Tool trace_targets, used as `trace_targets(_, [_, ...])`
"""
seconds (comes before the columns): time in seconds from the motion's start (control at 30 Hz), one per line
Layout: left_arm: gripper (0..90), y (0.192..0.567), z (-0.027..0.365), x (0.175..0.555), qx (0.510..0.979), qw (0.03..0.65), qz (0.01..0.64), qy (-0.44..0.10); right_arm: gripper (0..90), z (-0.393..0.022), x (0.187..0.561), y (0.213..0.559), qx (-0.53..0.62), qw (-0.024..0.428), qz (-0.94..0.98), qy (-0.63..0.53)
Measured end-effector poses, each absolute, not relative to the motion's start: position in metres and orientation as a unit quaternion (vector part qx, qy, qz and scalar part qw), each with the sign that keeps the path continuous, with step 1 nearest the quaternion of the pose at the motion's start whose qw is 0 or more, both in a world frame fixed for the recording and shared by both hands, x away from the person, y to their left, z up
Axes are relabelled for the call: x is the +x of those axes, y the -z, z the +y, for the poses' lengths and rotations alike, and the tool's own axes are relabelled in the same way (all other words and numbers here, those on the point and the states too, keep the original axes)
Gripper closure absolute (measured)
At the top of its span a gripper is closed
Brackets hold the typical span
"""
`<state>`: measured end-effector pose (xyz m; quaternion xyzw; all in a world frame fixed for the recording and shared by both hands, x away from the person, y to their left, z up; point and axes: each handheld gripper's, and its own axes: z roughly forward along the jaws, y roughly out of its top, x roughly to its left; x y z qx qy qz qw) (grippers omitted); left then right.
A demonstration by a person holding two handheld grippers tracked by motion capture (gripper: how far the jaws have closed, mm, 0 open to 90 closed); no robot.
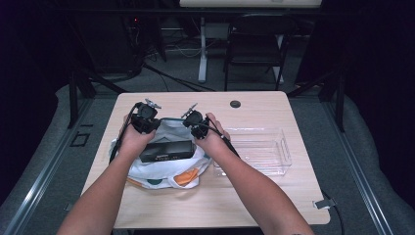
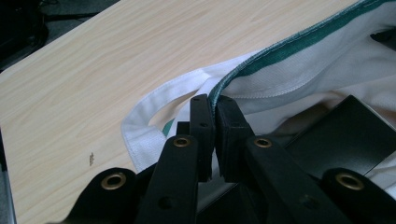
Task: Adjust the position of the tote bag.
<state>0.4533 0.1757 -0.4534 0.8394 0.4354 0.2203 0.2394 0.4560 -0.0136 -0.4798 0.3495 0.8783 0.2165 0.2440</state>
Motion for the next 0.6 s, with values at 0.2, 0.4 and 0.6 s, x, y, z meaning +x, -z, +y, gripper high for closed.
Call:
trace_targets(0.2, [86.6,0.4567,0.1738,0.4545,0.842,0.235,0.434,-0.218,81.4,-0.0149,0.4592,0.4824,0.356,0.238,0.878,-0.213])
trace_targets(0.4, [86.7,0.4612,0.172,0.4562,0.843,0.228,0.437,-0.216,81.3,-0.0147,0.4608,0.4847,0.358,0.238,0.878,-0.212])
trace_targets(0.6, [87.0,0.4633,0.1707,0.4575,0.844,0.225,0.437,-0.214,81.2,-0.0155,0.4616,0.4855,0.359,0.231,0.88,-0.207])
